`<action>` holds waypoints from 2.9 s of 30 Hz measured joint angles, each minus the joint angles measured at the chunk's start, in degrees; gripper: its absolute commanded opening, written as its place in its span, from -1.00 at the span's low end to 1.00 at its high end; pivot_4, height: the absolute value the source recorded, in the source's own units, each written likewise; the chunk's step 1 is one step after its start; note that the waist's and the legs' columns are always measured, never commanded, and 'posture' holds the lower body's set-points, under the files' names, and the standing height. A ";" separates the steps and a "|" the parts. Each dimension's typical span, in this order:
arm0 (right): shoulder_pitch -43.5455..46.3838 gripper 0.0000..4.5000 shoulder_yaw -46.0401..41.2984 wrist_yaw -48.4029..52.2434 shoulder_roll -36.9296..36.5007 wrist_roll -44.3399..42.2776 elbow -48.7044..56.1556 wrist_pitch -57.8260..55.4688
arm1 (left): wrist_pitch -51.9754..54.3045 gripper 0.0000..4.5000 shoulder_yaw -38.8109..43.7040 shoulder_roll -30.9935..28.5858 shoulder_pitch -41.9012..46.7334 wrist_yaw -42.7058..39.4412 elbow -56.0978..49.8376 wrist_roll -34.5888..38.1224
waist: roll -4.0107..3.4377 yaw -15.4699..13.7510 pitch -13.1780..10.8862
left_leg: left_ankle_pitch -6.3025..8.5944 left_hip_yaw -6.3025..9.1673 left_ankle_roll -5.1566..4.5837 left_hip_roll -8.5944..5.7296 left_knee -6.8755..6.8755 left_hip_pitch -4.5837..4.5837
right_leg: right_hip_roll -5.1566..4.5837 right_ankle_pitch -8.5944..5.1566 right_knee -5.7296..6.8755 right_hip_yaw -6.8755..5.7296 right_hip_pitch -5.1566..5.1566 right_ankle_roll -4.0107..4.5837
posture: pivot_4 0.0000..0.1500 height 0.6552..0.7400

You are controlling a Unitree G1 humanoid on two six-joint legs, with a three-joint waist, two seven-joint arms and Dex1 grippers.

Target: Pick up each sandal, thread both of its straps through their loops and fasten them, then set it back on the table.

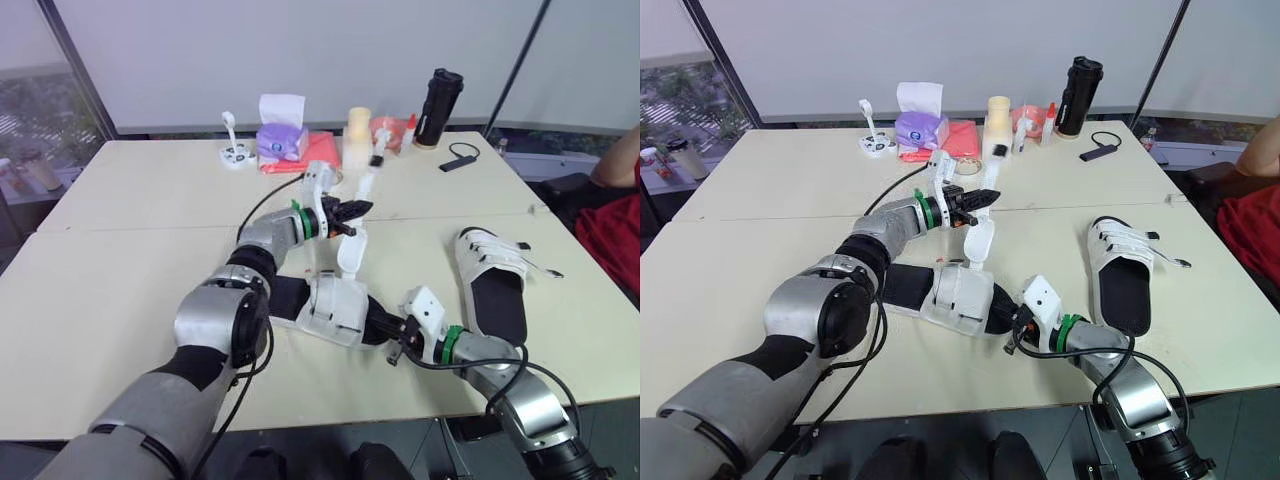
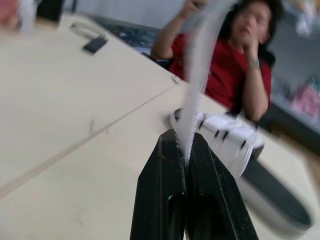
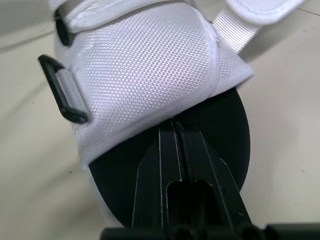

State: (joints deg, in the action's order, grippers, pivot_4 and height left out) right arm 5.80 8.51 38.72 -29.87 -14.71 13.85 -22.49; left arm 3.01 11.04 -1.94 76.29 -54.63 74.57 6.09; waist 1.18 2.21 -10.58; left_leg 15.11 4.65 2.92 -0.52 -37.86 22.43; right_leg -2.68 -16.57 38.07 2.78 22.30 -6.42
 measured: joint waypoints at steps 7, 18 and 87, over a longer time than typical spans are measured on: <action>0.42 -1.00 0.16 0.41 0.00 0.01 -0.69 0.64 | -17.92 -0.98 -7.56 -1.15 -7.67 -5.31 -9.54 -3.82 | -0.07 0.25 0.04 | 0.00 -0.03 0.00 0.03 0.11 -0.05 | 0.00 0.00 -0.02 0.09 0.00 0.00 | 1.00 1.00; 1.50 -1.00 -0.09 2.51 -0.40 0.25 -3.46 3.00 | -63.00 -0.98 -21.75 -14.87 -35.17 -8.08 -36.40 -9.26 | -0.08 -0.87 0.23 | -0.07 -0.01 0.12 0.11 0.57 -0.43 | -0.08 0.05 -0.20 0.26 -0.14 0.10 | 1.00 1.00; 4.35 -1.00 1.40 6.06 -0.06 0.97 -8.77 6.44 | 31.48 0.60 -28.23 -33.89 -53.21 -11.99 -82.50 22.22 | -0.19 -0.03 0.40 | -0.04 0.11 0.09 0.45 1.03 -1.03 | -0.01 -0.27 -1.04 0.09 -0.90 0.77 | 1.00 1.00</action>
State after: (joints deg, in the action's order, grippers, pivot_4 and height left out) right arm 10.15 9.91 44.78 -29.93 -13.74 5.08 -16.04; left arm 34.49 -17.19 -35.83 23.08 -66.62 -7.93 28.31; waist 0.99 2.17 -10.18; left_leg 15.07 4.76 3.01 -0.07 -36.83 21.40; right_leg -2.69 -16.84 37.03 2.87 21.40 -5.65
